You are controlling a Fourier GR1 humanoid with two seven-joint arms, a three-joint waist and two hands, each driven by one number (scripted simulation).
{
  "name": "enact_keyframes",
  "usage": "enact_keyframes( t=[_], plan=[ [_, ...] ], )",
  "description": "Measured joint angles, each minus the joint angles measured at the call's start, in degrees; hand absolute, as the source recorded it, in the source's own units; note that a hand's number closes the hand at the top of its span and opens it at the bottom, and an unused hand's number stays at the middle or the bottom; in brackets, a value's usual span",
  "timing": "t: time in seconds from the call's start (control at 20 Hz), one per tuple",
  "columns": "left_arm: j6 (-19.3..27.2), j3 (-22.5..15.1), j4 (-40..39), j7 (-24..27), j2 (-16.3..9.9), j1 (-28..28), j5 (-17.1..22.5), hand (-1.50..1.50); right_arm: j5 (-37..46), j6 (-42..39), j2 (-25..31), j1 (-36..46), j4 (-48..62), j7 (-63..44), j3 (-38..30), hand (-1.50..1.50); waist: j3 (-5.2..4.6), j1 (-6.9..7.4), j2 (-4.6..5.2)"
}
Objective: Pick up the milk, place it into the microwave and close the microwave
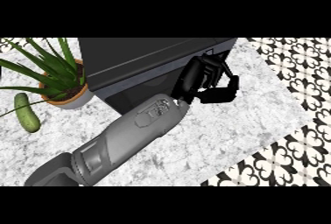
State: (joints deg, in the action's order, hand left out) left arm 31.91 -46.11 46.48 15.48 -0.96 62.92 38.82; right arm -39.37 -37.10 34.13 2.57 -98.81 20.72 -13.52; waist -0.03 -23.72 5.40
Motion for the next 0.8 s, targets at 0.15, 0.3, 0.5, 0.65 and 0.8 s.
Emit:
enact_keyframes(
  t=[0.15,0.3,0.5,0.65,0.8],
  plan=[
    [1.12,-0.19,0.28,0.67,-0.35,-0.27,0.59,1.50,-0.64,-0.13,1.15,0.58,0.26,-0.60,-0.62,-1.50,0.04,-0.52,-0.03],
    [2.14,-0.46,0.49,1.32,-0.62,-0.45,1.03,1.50,-1.27,-0.19,2.12,1.13,0.56,-1.13,-1.18,-1.50,0.08,-0.89,-0.03],
    [3.15,-0.78,0.64,1.94,-0.77,-0.45,1.64,1.50,-1.94,-0.29,3.55,2.06,1.04,-1.77,-2.00,-1.50,0.12,-1.11,0.05],
    [3.78,-1.02,0.89,2.35,-0.93,-0.44,2.06,1.50,-2.41,-0.31,4.30,2.71,1.34,-2.19,-2.34,-1.50,0.15,-1.23,0.17],
    [4.53,-1.23,1.07,2.79,-1.02,-0.42,2.40,1.50,-3.29,-0.57,4.90,3.24,1.83,-2.58,-2.54,-1.50,0.20,-1.35,0.27]
  ],
)
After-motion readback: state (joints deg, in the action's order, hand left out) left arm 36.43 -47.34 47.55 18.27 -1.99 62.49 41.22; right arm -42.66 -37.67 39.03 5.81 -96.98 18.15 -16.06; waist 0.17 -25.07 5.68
